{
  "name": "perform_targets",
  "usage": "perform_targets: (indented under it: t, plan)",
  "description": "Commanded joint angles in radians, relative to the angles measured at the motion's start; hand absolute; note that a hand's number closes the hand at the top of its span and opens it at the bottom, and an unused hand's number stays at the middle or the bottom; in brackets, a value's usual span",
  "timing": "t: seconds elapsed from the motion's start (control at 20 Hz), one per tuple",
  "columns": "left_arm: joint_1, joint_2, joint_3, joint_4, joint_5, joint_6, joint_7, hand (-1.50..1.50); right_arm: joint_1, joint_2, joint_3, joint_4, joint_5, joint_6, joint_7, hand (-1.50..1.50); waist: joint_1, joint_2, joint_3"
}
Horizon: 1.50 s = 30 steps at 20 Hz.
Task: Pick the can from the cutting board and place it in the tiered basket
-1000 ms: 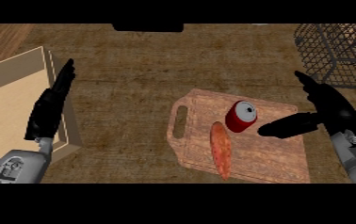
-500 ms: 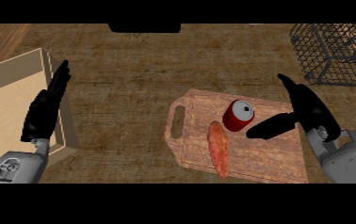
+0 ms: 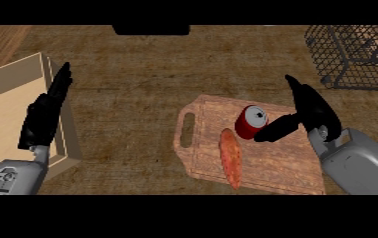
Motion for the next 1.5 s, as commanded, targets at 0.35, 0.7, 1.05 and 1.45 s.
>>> perform_targets:
  t: [0.35,0.7,1.05,1.45]
  plan:
    - [0.003,-0.035,-0.001,0.045,-0.035,0.021,-0.038,0.00,-0.082,0.118,0.005,0.119,0.018,-0.019,0.242,-1.50,-0.006,0.004,-0.001]
    - [0.050,-0.050,-0.008,-0.003,-0.049,0.030,-0.034,0.00,-0.041,0.171,0.011,0.140,0.056,-0.034,0.242,-1.50,-0.008,0.000,0.000]
    - [0.048,-0.021,0.021,-0.025,-0.021,-0.025,-0.011,0.00,-0.047,0.224,-0.009,0.174,0.063,-0.004,0.242,-1.50,0.003,0.003,0.002]
    - [0.056,-0.057,0.013,-0.004,-0.052,-0.009,-0.043,0.00,0.012,0.291,-0.023,0.190,0.048,0.031,0.204,1.50,-0.001,0.004,0.003]
